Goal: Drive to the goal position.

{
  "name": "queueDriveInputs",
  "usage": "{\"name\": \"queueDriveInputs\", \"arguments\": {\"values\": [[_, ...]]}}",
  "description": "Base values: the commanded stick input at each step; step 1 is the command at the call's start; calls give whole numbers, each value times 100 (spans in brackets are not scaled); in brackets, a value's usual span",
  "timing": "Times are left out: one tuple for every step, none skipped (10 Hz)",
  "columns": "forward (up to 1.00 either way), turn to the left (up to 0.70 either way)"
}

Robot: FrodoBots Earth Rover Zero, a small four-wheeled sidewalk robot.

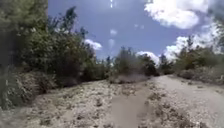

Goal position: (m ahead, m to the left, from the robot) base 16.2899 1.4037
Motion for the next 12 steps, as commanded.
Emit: {"name": "queueDriveInputs", "arguments": {"values": [[45,0],[45,0],[45,0],[45,0],[45,0],[45,0],[45,0],[45,0],[45,0],[45,0],[45,6],[45,27]]}}
